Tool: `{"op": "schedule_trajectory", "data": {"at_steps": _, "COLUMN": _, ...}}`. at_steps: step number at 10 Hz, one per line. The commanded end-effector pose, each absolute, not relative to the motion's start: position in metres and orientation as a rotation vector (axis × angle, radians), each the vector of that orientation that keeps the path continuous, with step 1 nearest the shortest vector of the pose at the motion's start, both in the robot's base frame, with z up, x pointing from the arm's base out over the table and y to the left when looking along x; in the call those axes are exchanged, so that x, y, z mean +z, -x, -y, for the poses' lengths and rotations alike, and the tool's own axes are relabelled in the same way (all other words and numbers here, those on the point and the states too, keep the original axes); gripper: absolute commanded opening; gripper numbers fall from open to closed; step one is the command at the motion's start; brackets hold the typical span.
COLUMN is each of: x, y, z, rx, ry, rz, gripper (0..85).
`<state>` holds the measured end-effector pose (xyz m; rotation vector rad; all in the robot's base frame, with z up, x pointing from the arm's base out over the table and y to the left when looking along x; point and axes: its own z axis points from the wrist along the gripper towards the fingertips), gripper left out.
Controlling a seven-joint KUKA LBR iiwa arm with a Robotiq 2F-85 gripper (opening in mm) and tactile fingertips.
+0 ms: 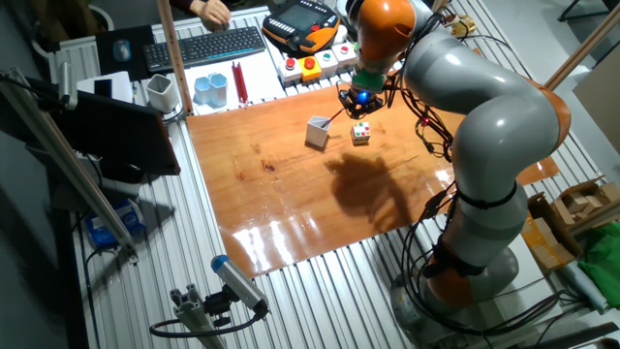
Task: Put the pen into the pen holder
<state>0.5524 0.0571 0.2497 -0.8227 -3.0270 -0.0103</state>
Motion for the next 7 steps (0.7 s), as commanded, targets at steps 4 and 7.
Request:
{"op": "schedule_trajectory", "data": {"at_steps": 4, "x": 0.2547, "y": -0.5424, "z": -0.0548, "rx": 0.001, "ry": 0.711, "rz": 3.072, "gripper": 0.7}}
{"op": "schedule_trajectory", "data": {"at_steps": 7, "x": 0.2549, "y": -0.5421, "z": -0.0541, "rx": -0.017, "ry": 0.681, "rz": 3.081, "gripper": 0.7}}
